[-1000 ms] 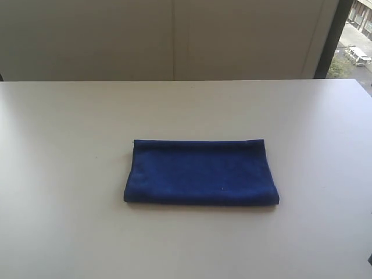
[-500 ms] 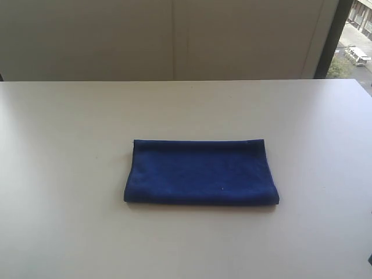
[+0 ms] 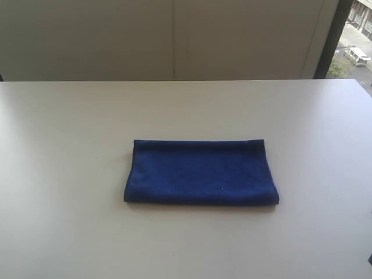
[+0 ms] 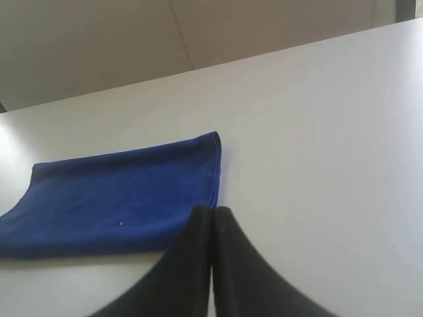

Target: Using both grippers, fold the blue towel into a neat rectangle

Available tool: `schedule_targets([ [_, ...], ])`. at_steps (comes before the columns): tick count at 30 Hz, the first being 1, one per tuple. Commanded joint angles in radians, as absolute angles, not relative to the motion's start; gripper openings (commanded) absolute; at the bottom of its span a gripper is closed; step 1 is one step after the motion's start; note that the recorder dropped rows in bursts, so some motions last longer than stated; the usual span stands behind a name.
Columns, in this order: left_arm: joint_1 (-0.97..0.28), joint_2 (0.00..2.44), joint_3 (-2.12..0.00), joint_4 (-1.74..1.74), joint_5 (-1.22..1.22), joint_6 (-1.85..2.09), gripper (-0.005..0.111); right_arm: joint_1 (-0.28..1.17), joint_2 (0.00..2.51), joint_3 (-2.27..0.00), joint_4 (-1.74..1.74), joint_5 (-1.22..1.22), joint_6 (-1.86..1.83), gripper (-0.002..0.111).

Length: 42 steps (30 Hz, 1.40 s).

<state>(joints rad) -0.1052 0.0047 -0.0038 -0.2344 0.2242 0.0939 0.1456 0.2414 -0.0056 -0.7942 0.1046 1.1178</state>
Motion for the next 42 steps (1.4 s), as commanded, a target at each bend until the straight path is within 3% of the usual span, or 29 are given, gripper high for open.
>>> schedule_targets([
  [1, -0.106, 0.0, 0.0, -0.258, 0.242, 0.14, 0.0, 0.14, 0.238, 0.0, -0.797, 0.108, 1.125, 0.0],
  [6, -0.162, 0.0, 0.0, -0.079, 0.24, -0.114, 0.0, 0.14, 0.238, 0.0, -0.797, 0.108, 1.125, 0.0],
  [18, -0.183, 0.0, 0.0, -0.076, 0.229, -0.072, 0.0, 0.14, 0.238, 0.0, -0.797, 0.108, 1.121, 0.0],
  [27, -0.095, 0.0, 0.0, -0.039, 0.229, -0.07, 0.0, 0.14, 0.238, 0.0, -0.797, 0.106, 1.121, 0.0],
  [42, -0.09, 0.0, 0.0, 0.046, 0.226, -0.048, 0.0, 0.14, 0.238, 0.0, -0.797, 0.109, 1.121, 0.0],
])
